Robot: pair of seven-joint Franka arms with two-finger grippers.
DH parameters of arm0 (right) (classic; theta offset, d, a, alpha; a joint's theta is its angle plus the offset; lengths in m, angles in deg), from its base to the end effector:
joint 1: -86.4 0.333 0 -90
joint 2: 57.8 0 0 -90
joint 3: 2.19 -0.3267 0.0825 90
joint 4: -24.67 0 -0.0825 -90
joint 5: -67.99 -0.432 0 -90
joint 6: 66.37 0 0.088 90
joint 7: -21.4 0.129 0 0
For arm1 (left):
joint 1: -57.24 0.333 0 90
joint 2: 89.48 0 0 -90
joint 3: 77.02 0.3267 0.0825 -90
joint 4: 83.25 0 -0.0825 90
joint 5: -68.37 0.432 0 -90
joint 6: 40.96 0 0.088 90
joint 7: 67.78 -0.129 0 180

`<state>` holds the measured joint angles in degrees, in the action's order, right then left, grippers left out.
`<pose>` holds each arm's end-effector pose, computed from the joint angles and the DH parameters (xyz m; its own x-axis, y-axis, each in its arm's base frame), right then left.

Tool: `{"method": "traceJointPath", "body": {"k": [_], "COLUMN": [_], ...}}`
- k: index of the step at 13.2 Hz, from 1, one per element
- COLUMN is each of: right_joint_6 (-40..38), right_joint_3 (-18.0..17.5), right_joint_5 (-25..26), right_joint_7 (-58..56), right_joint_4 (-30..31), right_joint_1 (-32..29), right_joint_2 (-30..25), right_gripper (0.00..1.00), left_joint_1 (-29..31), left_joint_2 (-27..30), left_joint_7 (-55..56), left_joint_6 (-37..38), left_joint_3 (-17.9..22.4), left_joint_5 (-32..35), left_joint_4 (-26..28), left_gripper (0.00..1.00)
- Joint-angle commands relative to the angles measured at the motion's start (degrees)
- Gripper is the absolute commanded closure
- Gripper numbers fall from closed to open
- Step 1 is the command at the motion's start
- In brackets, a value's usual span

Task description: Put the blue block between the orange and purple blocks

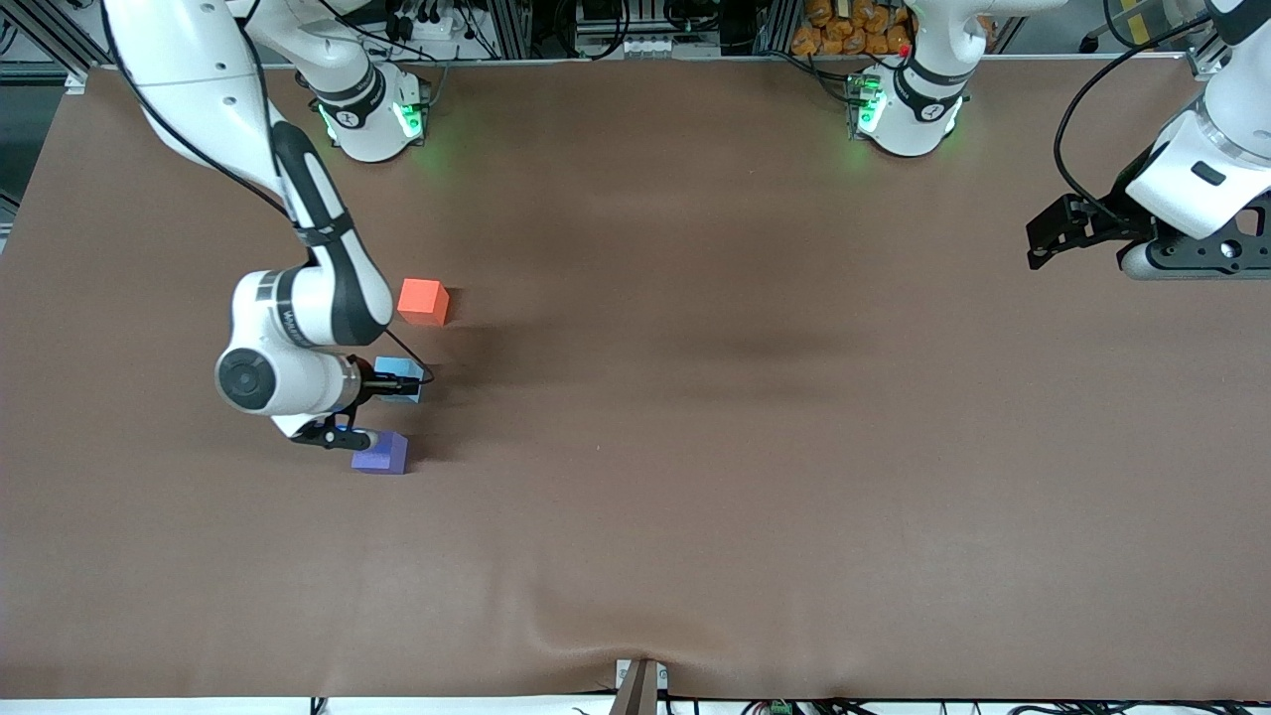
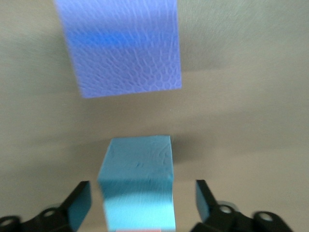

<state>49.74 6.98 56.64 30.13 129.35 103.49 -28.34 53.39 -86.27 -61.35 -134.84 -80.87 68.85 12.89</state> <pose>0.6369 0.1059 0.1892 0.9445 -0.1116 -0.3091 -0.1232 -0.9922 -0.0180 0.5846 -0.0789 0.5965 0.9996 -0.0227 0.0177 -0.0225 -0.9997 -0.0102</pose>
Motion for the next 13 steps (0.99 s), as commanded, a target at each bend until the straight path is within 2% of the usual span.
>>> {"method": "traceJointPath", "body": {"k": [1, 4, 7, 9, 11, 13], "right_joint_6": [-14.6, -26.5, -38.3, -42.8, -43.5, -43.8], "right_joint_3": [-0.4, -0.4, -0.4, 0.0, -0.6, -0.5], "right_joint_5": [-1.2, -1.1, -0.9, 2.3, 8.7, 9.8], "right_joint_7": [-0.2, -0.8, -1.1, -0.5, -5.3, -7.8], "right_joint_4": [-15.2, -30.9, -40.5, -41.9, -41.8, -40.3], "right_joint_1": [-4.2, -8.9, -12.3, -11.7, -11.8, -11.6], "right_joint_2": [-1.3, -1.2, -1.5, -6.6, -12.4, -16.6], "right_gripper": [0.00, 0.00, 0.00, 0.00, 0.00, 0.00], "left_joint_1": [0.1, 0.1, 0.2, 0.5, 0.6, 0.5], "left_joint_2": [-0.5, -0.1, 0.2, 0.6, 0.6, 0.6], "left_joint_7": [-1.0, -1.0, -1.1, -1.6, -1.8, -1.8], "left_joint_6": [-0.2, -0.2, 0.4, 0.5, 0.8, 0.8], "left_joint_3": [-0.1, -0.1, -0.1, -0.1, -0.1, -0.1], "left_joint_5": [0.9, 0.7, 0.7, 0.7, 0.7, 0.7], "left_joint_4": [-1.1, -1.1, -1.1, -0.9, -0.9, -0.9], "left_gripper": [0.00, 0.00, 0.00, 0.00, 0.00, 0.00]}}
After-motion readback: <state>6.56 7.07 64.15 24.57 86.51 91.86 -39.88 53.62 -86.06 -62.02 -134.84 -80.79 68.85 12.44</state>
